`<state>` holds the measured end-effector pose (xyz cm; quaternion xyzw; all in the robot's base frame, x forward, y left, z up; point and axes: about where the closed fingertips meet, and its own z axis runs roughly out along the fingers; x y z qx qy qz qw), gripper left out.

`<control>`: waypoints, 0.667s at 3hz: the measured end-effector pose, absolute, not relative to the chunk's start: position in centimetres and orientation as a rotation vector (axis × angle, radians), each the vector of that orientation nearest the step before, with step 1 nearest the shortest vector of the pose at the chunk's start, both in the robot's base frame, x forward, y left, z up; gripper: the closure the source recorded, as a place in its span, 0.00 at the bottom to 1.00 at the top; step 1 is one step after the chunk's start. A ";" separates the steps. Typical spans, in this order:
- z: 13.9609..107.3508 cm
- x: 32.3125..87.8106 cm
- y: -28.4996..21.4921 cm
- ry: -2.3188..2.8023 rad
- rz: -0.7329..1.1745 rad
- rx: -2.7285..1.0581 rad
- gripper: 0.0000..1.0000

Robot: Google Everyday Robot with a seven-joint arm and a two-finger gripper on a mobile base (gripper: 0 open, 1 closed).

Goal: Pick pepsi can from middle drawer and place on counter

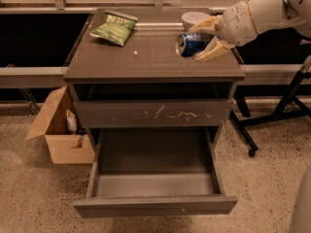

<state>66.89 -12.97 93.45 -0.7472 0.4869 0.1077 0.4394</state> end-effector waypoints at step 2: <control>92.4 73.3 -14.1 1.285 0.278 -1.740 1.00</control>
Offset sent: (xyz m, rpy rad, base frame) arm 0.0740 -0.0188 0.0012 0.0703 0.0164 -0.0949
